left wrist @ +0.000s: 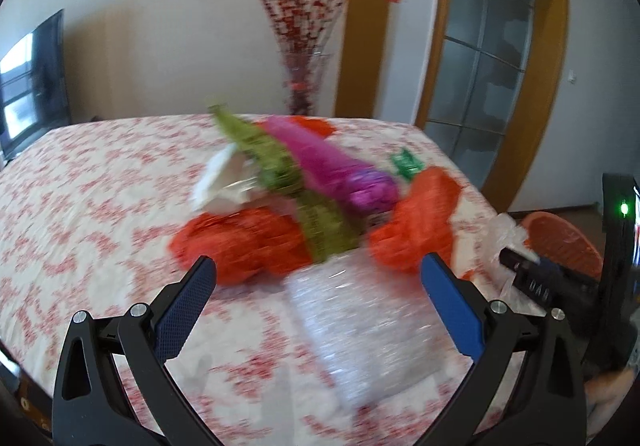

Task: Collect trash
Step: 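Reach the right gripper to the clear plastic bag and grasp it, then grasp the red bag with the left gripper while the right carries the clear bag to the basket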

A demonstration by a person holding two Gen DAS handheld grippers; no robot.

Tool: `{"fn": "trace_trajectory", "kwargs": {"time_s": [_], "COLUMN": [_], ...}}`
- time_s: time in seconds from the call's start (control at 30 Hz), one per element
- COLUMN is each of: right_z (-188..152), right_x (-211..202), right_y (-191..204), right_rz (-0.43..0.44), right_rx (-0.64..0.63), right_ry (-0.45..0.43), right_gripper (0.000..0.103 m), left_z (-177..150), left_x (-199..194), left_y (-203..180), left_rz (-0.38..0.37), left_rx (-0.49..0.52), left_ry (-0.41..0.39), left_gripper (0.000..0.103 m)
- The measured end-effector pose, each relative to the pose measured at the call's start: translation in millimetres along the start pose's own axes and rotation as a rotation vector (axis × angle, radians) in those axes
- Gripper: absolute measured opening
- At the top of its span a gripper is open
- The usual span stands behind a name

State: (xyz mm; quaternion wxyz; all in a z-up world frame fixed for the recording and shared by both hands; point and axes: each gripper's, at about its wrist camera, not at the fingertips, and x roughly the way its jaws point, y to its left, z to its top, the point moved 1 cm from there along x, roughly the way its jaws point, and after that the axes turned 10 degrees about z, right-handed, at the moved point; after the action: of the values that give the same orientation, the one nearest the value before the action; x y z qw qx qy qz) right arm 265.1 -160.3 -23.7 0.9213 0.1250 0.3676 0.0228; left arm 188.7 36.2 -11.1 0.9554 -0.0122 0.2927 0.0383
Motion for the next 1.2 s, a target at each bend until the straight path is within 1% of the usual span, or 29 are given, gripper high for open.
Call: {"fn": "trace_trajectory", "kwargs": {"time_s": [0.07, 0.17, 0.2, 0.27, 0.3, 0.4, 0.47, 0.53, 0.57, 0.73, 0.8, 0.93, 1.2], "right_z": [-4.5, -13.5, -16.7, -23.2, -26.4, -32.5, -34.4, -35.1, -35.1, -32.2, -31.0, -27.8, -19.4], "right_x": [-8.8, -21.9, -25.1, -31.7, -34.9, -42.2, -45.4, -47.7, -48.7, -51.6, -53.6, -59.0, -74.7], "right_y": [-7.9, -20.7, -23.5, -30.6, -34.3, -43.1, -46.8, -49.0, -50.0, -49.6, -49.3, -50.1, -58.3], "right_rz": [-0.004, -0.009, -0.01, -0.013, -0.014, -0.009, -0.005, -0.003, -0.002, 0.001, -0.001, -0.004, -0.022], "right_rx": [0.003, 0.013, 0.015, 0.02, 0.024, 0.04, 0.047, 0.049, 0.047, 0.041, 0.037, 0.032, 0.032], "right_ry": [-0.007, -0.013, -0.014, -0.011, -0.01, -0.011, -0.013, -0.015, -0.016, -0.028, -0.036, -0.053, -0.095], "right_gripper": [0.039, 0.039, 0.039, 0.038, 0.038, 0.038, 0.038, 0.038, 0.038, 0.038, 0.038, 0.038, 0.038], "left_z": [4.0, 11.2, 12.2, 13.8, 14.0, 11.3, 10.2, 8.0, 8.1, 8.6, 8.6, 9.5, 15.9], "left_x": [2.6, 13.0, 16.4, 26.8, 35.3, 49.2, 55.5, 60.0, 60.7, 55.6, 51.8, 42.2, 15.7], "left_y": [-11.4, -36.6, -41.2, -53.5, -61.1, -71.7, -75.8, -77.8, -76.9, -76.3, -76.3, -77.9, -91.3], "left_rz": [-0.025, -0.062, -0.065, -0.062, -0.063, -0.059, -0.053, -0.053, -0.061, -0.097, -0.116, -0.139, -0.198], "left_rx": [0.012, 0.056, 0.067, 0.094, 0.11, 0.129, 0.137, 0.141, 0.138, 0.128, 0.128, 0.129, 0.125], "left_ry": [-0.003, 0.009, 0.016, 0.037, 0.057, 0.106, 0.125, 0.143, 0.15, 0.143, 0.138, 0.113, 0.071], "left_gripper": [0.1, 0.094, 0.09, 0.086, 0.082, 0.074, 0.068, 0.054, 0.051, 0.026, 0.022, 0.017, 0.017]}}
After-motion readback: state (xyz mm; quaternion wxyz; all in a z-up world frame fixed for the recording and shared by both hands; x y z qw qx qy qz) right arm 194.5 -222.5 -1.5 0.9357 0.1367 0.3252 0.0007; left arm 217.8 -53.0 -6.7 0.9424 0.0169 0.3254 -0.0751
